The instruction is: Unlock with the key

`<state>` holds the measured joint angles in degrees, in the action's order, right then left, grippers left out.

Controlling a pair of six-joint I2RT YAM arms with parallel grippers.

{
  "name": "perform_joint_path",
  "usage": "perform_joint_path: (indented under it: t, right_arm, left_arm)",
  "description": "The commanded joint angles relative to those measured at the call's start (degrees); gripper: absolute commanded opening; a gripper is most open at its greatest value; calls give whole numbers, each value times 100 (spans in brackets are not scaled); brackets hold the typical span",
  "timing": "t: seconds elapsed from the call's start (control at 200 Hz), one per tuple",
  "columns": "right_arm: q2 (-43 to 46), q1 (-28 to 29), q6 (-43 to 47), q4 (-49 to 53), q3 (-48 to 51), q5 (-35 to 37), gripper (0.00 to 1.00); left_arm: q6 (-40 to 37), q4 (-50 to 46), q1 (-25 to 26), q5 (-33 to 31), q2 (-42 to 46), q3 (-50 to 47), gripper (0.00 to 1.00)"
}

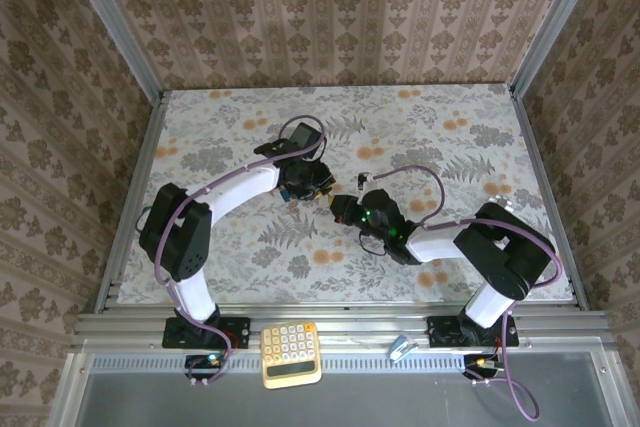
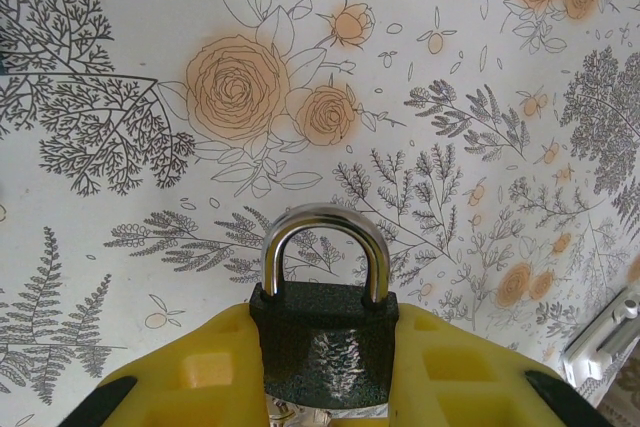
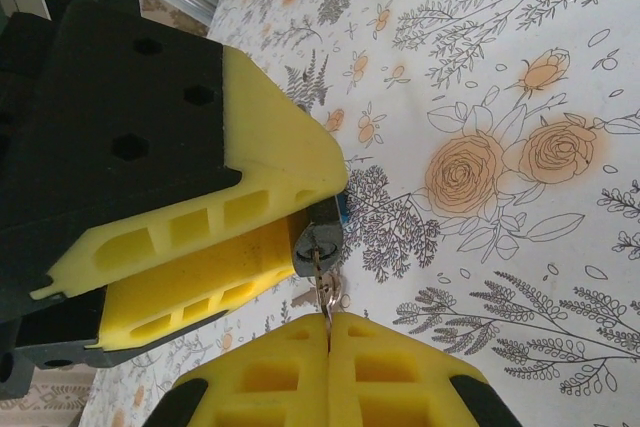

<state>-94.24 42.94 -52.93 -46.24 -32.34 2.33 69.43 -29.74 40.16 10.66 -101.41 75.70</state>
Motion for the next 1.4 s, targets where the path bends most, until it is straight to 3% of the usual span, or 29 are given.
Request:
perform_joint_path:
  t: [0.0, 0.12, 0.56, 0.735, 1.095, 1.395]
  right_arm:
    - [105, -40, 34, 62, -328, -12, 0]
    - [355, -42, 189, 527, -292, -58, 3]
    - [1239, -49, 464, 1499, 109, -240, 27]
    - [1357, -143, 499, 1521, 132, -586, 20]
    - [842, -260, 317, 1152, -86, -1130, 27]
    - [732, -286, 268, 1007, -137, -1172, 17]
  left_arm:
    - [28, -121, 176, 374, 319, 43, 24]
    - [-47, -153, 82, 250, 434, -113, 24]
    - [-96, -55, -54, 218, 583, -318, 24]
    - [-61, 30, -51, 261, 617, -380, 24]
    - [-44, 99, -26, 340, 616, -372, 24]
    - [3, 179, 9, 398, 602, -415, 24]
